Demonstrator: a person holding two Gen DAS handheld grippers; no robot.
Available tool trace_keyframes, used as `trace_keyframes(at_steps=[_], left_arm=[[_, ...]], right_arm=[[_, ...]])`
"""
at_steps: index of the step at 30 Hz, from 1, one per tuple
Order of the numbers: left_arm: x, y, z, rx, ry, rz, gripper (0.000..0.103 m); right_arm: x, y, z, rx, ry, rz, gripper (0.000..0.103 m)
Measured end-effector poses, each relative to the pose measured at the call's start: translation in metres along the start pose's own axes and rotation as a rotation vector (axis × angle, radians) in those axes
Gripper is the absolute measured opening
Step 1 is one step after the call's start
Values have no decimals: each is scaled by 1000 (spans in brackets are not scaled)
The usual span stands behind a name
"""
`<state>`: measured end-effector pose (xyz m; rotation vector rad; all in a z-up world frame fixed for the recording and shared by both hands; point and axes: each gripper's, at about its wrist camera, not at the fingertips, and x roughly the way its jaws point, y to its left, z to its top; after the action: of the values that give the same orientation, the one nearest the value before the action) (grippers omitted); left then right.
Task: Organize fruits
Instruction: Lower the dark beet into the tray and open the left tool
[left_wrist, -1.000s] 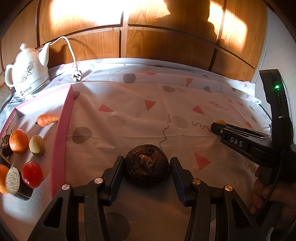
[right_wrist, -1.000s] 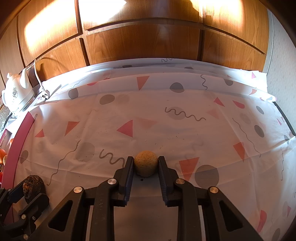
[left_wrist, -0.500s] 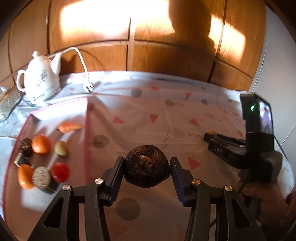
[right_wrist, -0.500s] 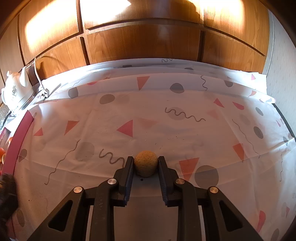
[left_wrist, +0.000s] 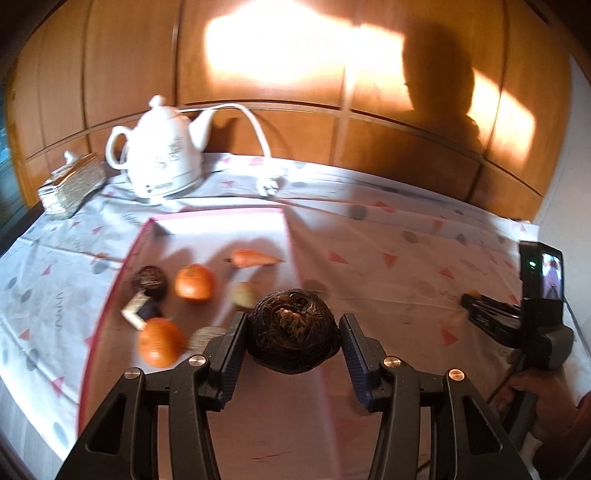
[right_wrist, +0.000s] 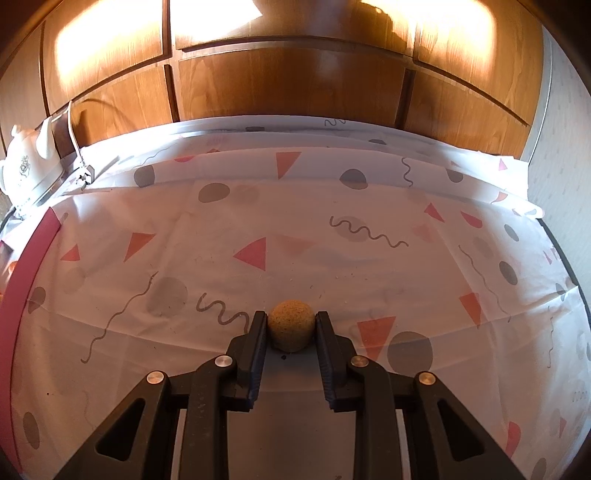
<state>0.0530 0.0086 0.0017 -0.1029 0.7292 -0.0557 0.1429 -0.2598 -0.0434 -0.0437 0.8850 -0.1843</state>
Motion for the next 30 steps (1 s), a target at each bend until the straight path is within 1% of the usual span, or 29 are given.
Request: trace_keyframes(at_steps=[9, 13, 19, 30], left_arm=[[0, 50, -13, -52, 3, 106, 50], [9, 70, -18, -97, 34, 151, 51], [18, 75, -23, -108, 59, 162, 51], [5, 68, -19, -111, 21, 155, 51]], right_arm=[[0, 3, 1, -19, 3, -20, 26], [-1, 4, 1, -22, 3, -24, 26], [-1, 5, 1, -25, 4, -26, 26], [-1, 5, 2, -25, 3, -26, 26]])
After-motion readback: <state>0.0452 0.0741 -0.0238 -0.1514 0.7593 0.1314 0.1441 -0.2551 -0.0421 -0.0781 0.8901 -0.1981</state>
